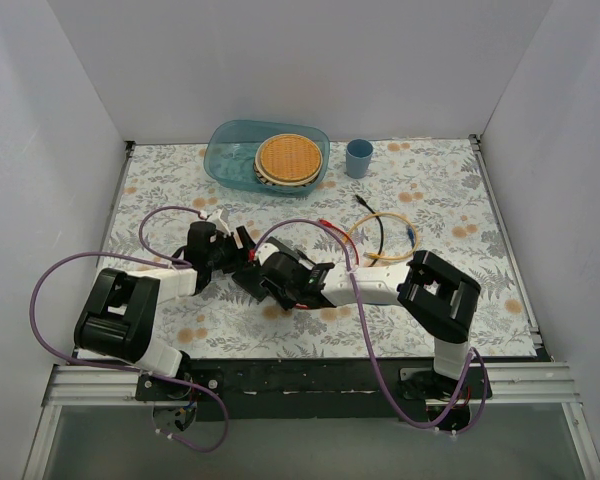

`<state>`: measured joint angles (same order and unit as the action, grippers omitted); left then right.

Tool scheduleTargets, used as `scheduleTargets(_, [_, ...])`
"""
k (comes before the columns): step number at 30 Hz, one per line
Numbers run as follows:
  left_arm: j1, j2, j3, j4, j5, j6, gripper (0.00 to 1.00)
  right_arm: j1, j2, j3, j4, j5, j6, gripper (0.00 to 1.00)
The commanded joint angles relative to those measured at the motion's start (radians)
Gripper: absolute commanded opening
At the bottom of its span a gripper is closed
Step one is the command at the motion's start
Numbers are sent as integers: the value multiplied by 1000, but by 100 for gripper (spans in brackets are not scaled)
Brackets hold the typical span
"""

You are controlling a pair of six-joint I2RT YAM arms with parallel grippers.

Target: Insert the plug into the switch port

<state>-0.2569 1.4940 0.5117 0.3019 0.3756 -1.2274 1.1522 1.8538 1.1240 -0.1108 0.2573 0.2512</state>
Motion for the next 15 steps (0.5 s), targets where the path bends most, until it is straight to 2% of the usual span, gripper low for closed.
scheduleTargets(1, [-21,-17,-56,-110,115,-32,67,-5,-1,86,112,49,5,1])
scheduleTargets(15, [-70,-67,-68,-95,123,-81,65,-9,59,189,62,34,7,1])
